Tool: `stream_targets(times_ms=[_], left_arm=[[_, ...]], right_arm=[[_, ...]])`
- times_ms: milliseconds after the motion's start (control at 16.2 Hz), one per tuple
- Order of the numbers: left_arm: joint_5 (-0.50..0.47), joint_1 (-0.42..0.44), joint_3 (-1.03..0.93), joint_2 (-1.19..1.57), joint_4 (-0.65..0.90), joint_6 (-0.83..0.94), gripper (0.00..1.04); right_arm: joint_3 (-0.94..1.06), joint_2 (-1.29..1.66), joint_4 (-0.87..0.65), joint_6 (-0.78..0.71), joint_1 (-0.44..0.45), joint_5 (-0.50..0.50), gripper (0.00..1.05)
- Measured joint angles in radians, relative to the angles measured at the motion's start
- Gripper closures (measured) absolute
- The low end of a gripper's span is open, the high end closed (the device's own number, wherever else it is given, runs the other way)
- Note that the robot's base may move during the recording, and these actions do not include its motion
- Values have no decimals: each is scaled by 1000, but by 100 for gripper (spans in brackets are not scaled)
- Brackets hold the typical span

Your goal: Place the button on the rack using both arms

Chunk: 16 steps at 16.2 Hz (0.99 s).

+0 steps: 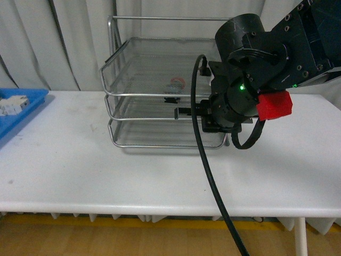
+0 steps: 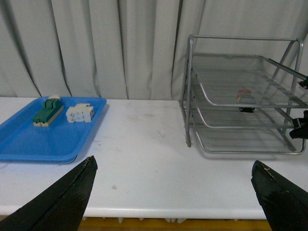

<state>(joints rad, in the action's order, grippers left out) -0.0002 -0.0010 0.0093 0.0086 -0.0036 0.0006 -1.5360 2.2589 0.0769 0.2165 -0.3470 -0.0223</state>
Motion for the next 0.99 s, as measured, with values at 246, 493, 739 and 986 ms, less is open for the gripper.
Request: stream_targets(times_ms=[246,493,739,986], left_arm=[[0,0,0,0,0,0,7],[0,0,0,0,0,0,7],[0,0,0,0,0,0,7],[0,0,0,0,0,0,7]], right_arm=[[153,-125,-68,55,-1,21,103],[589,-552,-254,161,21,142,103],[896,-946,-311,208,183,165,103],[1174,-1302,-608,-41,356,19,103]])
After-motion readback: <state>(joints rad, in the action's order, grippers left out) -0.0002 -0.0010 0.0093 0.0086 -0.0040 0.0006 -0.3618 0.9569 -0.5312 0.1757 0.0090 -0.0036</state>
